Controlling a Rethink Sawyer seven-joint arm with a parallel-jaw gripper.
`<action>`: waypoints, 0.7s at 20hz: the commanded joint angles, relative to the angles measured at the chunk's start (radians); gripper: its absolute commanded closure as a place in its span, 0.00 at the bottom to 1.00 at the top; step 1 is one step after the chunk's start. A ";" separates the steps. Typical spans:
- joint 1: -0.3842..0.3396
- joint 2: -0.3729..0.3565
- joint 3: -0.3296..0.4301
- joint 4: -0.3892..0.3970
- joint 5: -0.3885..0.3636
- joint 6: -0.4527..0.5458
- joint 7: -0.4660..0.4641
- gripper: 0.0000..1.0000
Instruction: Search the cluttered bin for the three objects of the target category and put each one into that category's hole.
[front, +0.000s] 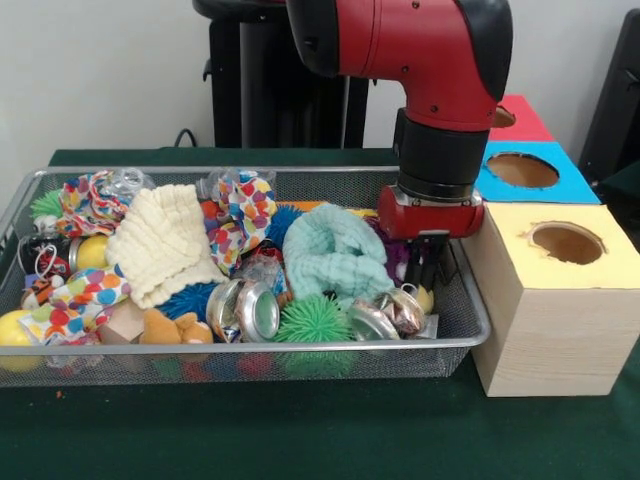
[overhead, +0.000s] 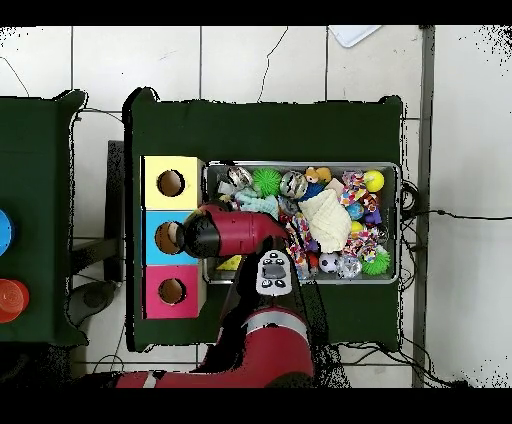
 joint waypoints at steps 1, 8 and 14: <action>-0.027 0.098 0.127 -0.073 0.018 -0.011 0.123 1.00; -0.024 0.058 0.111 -0.046 0.020 0.012 0.137 1.00; 0.012 -0.127 0.015 0.095 0.021 0.233 0.129 1.00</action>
